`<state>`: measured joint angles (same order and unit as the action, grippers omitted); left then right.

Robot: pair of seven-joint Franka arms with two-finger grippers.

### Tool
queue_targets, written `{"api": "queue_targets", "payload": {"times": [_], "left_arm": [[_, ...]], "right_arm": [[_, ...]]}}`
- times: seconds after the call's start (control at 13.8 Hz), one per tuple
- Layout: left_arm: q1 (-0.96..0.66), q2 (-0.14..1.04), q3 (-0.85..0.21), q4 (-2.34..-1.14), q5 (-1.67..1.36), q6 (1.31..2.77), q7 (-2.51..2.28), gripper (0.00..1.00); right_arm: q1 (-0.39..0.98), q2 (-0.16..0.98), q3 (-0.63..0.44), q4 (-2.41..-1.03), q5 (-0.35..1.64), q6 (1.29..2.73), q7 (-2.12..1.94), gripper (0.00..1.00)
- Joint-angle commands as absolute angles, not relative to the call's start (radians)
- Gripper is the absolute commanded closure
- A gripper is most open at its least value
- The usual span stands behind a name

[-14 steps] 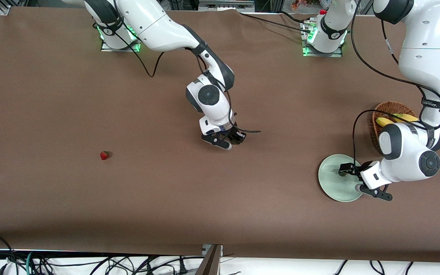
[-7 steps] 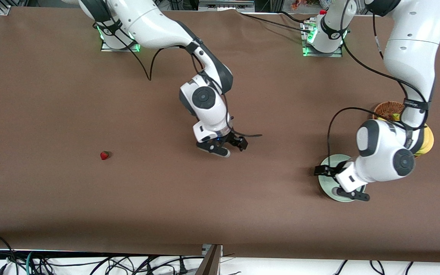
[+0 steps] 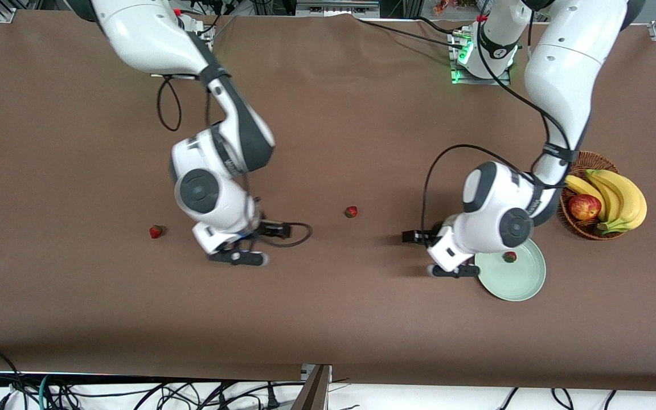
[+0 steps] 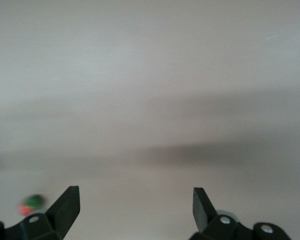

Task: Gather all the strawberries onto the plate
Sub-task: 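Grasp the middle strawberry with the left gripper while the right gripper grasps the last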

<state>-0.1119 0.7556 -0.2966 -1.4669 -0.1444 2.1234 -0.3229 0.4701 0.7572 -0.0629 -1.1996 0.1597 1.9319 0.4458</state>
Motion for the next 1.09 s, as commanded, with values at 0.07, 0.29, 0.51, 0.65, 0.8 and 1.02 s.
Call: {"api": "queue_targets", "payload": {"times": [0.07,0.29,0.51,0.65,0.8,1.02], "left_arm": [[-0.256,0.77,-0.285,-1.5,-0.152,2.208,-0.556,0.0],[-0.316,0.77,-0.281,-1.543,-0.149,2.286,-0.649,0.0],[-0.328,0.775,-0.281,-1.558,-0.129,2.292,-0.655,0.0],[-0.359,0.775,-0.276,-1.597,-0.129,2.348,-0.657,0.0],[-0.365,0.775,-0.272,-1.601,-0.117,2.356,-0.667,0.0],[-0.396,0.784,-0.265,-1.601,-0.115,2.359,-0.693,0.0]], "right_arm": [[0.436,0.695,-0.185,-1.31,0.167,1.863,0.217,0.0],[0.425,0.696,-0.279,-1.365,0.167,1.841,0.117,0.0],[0.408,0.696,-0.328,-1.416,0.172,1.855,0.026,0.0],[0.394,0.696,-0.331,-1.442,0.172,1.865,0.025,0.0],[0.388,0.695,-0.331,-1.495,0.172,1.922,0.025,0.0],[0.388,0.69,-0.348,-1.558,0.17,1.989,-0.014,0.0]]}}
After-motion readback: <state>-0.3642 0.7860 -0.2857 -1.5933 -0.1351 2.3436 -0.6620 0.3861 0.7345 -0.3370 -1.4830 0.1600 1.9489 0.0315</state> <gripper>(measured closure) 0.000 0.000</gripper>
